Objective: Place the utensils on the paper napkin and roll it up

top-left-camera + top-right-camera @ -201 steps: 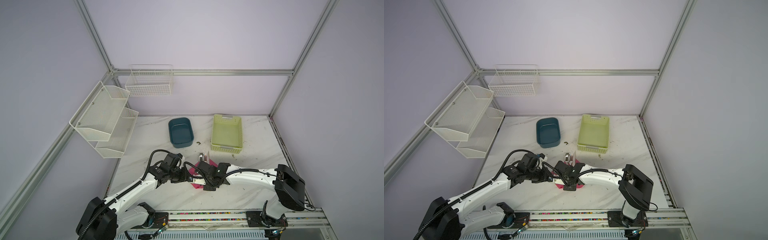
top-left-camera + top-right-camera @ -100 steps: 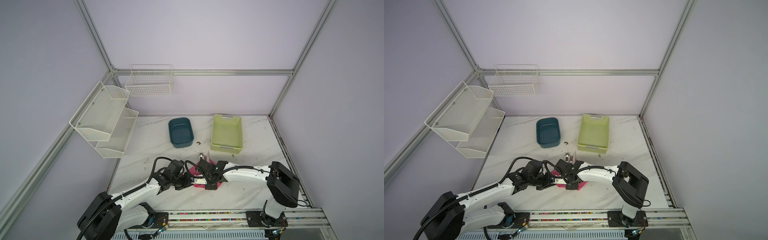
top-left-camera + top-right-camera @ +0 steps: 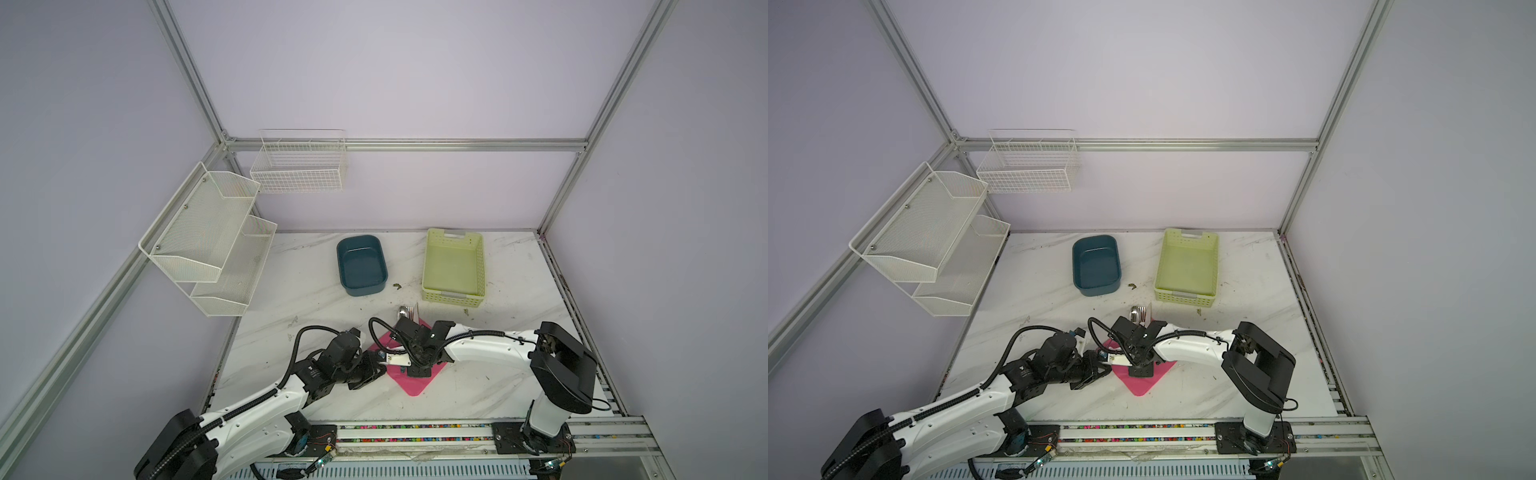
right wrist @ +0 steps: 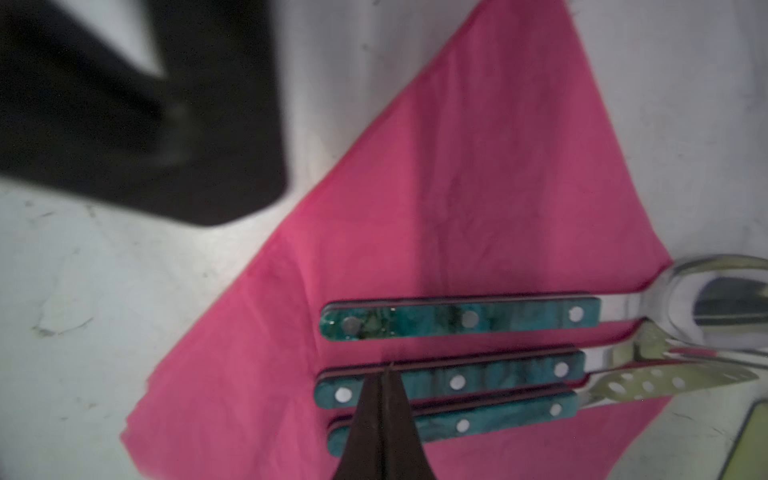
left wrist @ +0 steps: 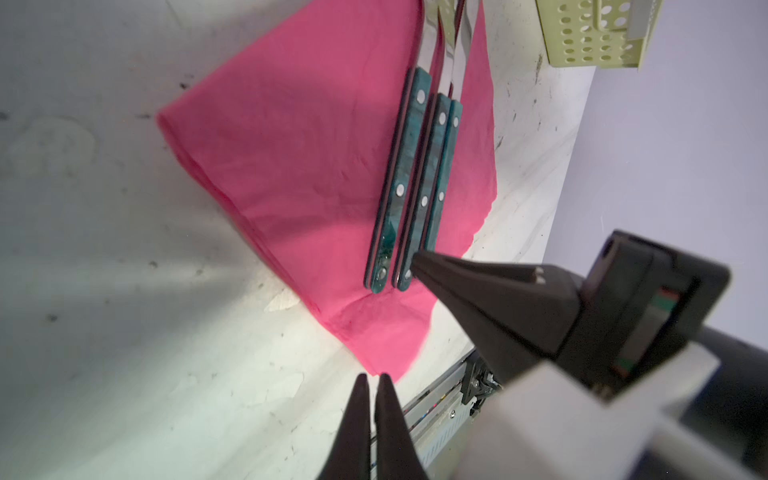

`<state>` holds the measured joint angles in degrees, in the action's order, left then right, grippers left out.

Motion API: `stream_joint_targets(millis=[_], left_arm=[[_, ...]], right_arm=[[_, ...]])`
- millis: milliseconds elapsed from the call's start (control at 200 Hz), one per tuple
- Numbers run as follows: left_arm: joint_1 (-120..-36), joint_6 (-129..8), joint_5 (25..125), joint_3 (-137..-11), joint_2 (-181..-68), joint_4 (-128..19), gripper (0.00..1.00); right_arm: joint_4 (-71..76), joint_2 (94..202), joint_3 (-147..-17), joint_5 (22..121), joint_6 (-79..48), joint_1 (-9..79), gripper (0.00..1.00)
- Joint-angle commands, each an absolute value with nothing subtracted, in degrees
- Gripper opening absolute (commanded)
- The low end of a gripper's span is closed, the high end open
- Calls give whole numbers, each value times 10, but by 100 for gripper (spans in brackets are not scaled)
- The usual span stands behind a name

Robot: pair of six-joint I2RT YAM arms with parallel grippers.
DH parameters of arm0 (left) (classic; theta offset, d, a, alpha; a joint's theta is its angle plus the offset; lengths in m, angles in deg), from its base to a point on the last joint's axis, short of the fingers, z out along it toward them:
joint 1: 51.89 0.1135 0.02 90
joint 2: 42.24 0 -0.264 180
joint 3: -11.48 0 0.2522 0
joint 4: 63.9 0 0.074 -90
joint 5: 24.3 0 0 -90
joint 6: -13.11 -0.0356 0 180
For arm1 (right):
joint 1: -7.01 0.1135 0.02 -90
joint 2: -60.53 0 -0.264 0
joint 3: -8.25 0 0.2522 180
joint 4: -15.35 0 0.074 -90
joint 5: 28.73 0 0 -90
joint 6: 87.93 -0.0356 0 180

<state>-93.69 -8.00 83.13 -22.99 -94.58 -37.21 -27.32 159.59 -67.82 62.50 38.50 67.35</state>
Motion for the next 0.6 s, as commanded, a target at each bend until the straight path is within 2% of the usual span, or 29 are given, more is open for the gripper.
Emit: stream_joint_targets(millis=[0,100,235,435,595], left_arm=[[-935,-64,790,-221,-906,-288,9],[-931,-58,766,-217,-861,-257,9],[-930,-74,779,-201,-830,-299,8],[-930,-99,875,-210,-917,-374,7],[-929,-107,841,-229,-932,-345,7]], right_arm=[[-250,1587,-692,627,373,667,0],[-250,1585,-692,628,374,666,0],[-246,1581,-691,629,373,661,0],[-244,1582,-695,642,367,658,0],[-268,1570,-685,669,356,659,0]])
